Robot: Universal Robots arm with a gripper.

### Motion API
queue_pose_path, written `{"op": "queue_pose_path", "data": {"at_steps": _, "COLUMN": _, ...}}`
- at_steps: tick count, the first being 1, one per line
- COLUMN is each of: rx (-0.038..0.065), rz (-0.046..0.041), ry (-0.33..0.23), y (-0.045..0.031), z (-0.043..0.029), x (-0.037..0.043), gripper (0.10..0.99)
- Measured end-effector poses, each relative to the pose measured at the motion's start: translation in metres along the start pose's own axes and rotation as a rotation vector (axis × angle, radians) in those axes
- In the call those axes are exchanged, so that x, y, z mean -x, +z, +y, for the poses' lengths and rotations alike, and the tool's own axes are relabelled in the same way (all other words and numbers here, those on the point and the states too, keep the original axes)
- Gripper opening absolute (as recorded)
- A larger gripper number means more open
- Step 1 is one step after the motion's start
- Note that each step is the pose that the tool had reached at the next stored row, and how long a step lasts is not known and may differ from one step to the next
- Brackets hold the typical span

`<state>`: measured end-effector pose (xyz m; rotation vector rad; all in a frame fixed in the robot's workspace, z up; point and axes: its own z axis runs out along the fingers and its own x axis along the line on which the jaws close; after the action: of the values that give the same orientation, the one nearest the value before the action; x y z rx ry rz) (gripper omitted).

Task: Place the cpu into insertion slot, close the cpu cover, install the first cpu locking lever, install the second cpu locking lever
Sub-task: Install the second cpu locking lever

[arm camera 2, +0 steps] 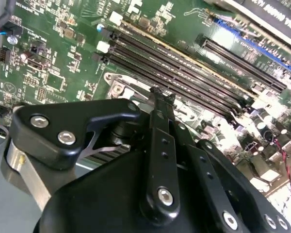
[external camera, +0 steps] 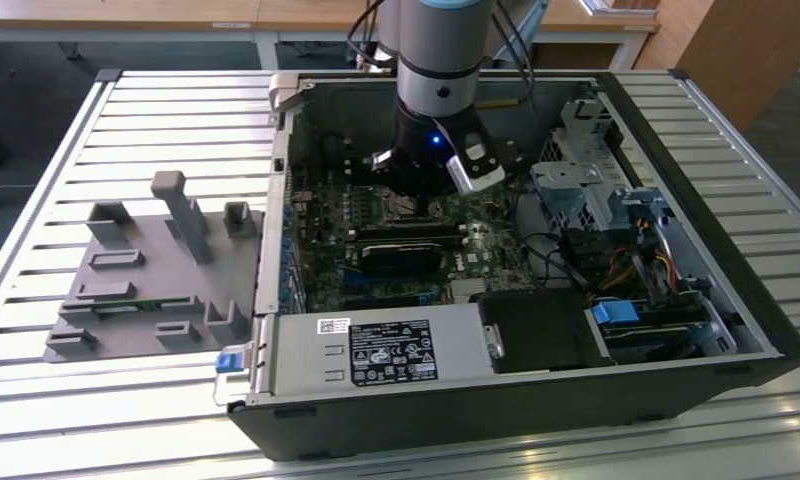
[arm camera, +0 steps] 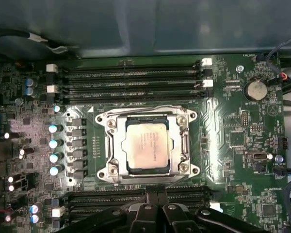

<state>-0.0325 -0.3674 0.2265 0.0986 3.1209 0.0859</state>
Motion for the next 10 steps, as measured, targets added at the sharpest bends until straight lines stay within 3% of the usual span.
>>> {"op": "queue_pose_path", "data": {"at_steps": 5, "rx": 0.032, "rz": 0.002, "ry": 0.001, "y": -0.0004, "z": -0.0053, "x": -0.0033, "gripper": 0.106}}
{"op": "queue_pose_path", "data": {"at_steps": 10, "rx": 0.036, "rz": 0.0022, "ry": 0.001, "y": -0.0006, "z": -0.008, "x": -0.009, "gripper": 0.106}}
